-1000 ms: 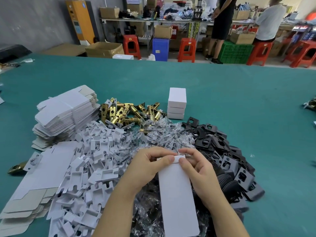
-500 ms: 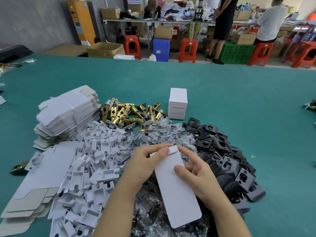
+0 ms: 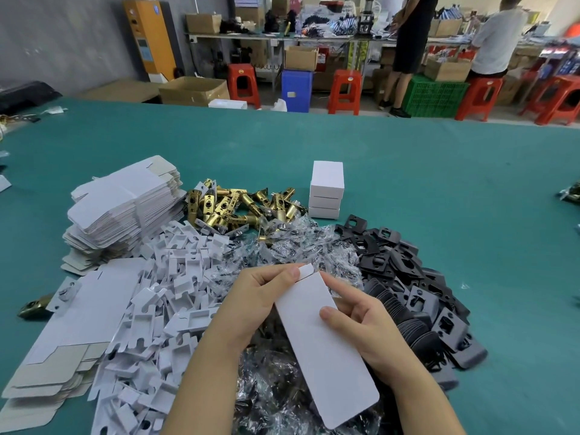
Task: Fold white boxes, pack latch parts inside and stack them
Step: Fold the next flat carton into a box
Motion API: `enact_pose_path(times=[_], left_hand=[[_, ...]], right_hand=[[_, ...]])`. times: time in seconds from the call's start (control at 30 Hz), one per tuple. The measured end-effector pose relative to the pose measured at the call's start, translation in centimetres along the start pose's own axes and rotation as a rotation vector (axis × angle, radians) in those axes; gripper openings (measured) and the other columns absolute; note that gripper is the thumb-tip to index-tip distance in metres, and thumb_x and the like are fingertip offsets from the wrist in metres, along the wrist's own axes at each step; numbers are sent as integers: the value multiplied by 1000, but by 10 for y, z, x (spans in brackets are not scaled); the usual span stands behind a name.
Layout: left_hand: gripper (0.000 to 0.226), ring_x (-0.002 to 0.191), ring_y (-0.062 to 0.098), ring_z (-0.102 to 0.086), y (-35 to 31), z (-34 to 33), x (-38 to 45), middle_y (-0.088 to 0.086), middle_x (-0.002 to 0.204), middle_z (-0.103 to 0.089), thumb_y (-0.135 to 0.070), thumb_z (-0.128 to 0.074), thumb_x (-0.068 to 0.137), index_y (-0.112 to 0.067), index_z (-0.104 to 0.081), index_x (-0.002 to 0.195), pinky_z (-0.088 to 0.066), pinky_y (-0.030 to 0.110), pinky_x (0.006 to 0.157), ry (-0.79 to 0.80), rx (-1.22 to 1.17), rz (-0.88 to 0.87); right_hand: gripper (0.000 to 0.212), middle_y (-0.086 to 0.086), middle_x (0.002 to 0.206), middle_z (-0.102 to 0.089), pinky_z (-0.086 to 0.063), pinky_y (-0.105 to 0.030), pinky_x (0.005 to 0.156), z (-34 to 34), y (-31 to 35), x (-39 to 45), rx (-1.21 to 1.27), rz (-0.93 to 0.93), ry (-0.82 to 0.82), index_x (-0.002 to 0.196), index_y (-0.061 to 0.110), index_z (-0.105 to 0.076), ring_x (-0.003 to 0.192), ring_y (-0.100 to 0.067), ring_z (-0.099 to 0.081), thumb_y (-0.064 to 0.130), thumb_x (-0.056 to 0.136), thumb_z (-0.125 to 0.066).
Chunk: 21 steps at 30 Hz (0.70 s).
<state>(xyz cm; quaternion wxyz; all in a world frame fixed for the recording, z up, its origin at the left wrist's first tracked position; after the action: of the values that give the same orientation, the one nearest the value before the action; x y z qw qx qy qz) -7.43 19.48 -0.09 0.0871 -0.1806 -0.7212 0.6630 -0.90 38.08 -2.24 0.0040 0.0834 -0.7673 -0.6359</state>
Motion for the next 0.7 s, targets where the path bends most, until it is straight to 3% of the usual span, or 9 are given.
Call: enact_pose_path(times=[0.13,0.37,0.47,0.57,0.7], left_hand=[[27,89,7,-69,0,-1,0,-4,106,-78,-41,-62,89,-35,-81,107,-52,21,75,32,53,-1],[37,95,14,-66,-1,-3,-3,-6,114,-75,-54,-54,91,-45,-72,122,-49,35,86,138,154,1],[35,104,16,-68,-3,-4,-5,-13,122,-72,-55,-51,96,-50,-67,128,-52,28,89,201,191,-15],[39,108,7,-67,-6,-6,-7,-19,129,-67,-58,-56,93,-52,-64,130,-54,21,84,235,201,-41],[40,108,10,-69,-7,-6,-9,-19,131,-67,-47,-63,95,-53,-59,135,-56,25,85,293,219,-43]], right_hand=[[47,-15,112,-77,-60,-34,69,-2,2,0,23,1,9,132,41,-67,90,-28,-76,21,89,-72],[51,-13,111,-77,-60,-33,68,1,2,0,34,-9,18,133,39,-67,90,-28,-76,39,83,-77],[48,-11,109,-78,-60,-31,67,2,3,0,46,-2,19,131,40,-68,88,-26,-76,39,84,-76],[44,-13,109,-77,-59,-32,67,2,2,0,63,-4,4,129,39,-70,88,-26,-76,32,86,-75],[43,-18,108,-77,-59,-32,66,4,2,0,65,-11,-24,130,32,-71,86,-27,-75,22,88,-69]])
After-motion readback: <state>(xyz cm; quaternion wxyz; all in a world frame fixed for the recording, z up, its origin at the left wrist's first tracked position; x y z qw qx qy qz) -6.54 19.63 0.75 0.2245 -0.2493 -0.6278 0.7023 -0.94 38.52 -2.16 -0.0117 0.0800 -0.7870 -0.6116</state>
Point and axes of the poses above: each hand's wrist, its own x-axis towards the middle knuckle, its own z-axis out of the back of the hand, y = z × x, the point moved 1 cm from there along x, towards the middle knuckle
